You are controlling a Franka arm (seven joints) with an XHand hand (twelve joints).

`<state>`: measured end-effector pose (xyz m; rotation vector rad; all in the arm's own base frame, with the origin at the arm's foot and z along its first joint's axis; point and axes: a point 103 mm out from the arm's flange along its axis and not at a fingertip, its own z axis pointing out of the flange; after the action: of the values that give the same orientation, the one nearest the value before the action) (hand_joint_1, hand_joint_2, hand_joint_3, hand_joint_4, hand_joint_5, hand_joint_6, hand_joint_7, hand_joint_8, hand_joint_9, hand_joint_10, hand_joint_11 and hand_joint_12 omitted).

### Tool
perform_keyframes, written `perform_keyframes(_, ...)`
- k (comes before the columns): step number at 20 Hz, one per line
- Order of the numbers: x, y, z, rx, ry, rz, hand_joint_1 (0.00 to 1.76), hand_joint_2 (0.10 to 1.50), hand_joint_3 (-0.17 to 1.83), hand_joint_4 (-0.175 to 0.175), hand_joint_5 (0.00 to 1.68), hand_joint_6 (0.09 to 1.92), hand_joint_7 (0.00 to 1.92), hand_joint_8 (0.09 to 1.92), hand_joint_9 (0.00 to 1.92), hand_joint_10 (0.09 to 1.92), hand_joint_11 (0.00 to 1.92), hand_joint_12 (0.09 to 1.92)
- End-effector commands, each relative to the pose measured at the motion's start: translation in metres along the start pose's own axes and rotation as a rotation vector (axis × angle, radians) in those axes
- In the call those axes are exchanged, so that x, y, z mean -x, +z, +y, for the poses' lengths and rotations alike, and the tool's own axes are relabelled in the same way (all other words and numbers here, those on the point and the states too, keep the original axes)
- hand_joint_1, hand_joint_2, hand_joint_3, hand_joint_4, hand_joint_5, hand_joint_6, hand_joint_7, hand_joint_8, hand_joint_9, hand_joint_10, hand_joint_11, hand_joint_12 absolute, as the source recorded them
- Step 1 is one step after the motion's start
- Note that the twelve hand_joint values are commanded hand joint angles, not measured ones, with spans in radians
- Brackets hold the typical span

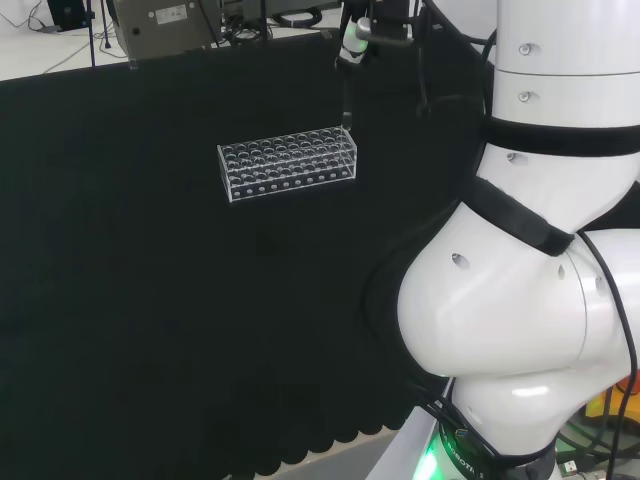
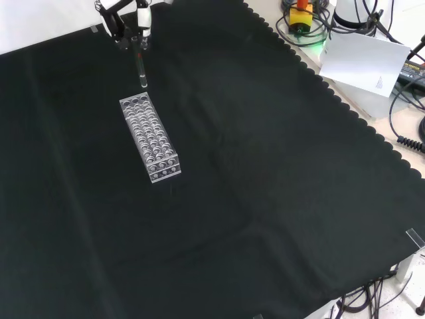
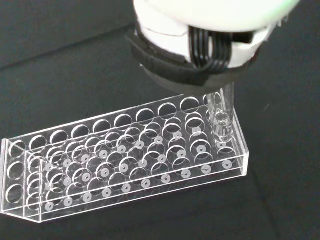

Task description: Put the test tube back in the rack.

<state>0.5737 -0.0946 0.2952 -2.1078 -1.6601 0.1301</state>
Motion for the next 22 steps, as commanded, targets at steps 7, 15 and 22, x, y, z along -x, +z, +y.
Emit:
perform_keyframes(7, -0.004, 0.015, 0.020, -0.030, -0.012, 0.003, 1.44, 0.63, 0.60, -0.175, 1.35, 0.30, 1.44, 0.66, 1.54, 0.09, 1.19, 0.85)
perform_keyframes(15, -0.004, 0.018, 0.020, -0.040, -0.010, -0.002, 1.44, 0.63, 0.60, -0.175, 1.35, 0.30, 1.44, 0.66, 1.54, 0.09, 1.19, 0.85)
perform_keyframes(22, -0.002, 0.021, 0.019, -0.048, -0.011, -0.006, 1.44, 0.63, 0.60, -0.175, 1.35, 0.30, 1.44, 0.66, 1.54, 0.09, 1.19, 0.85)
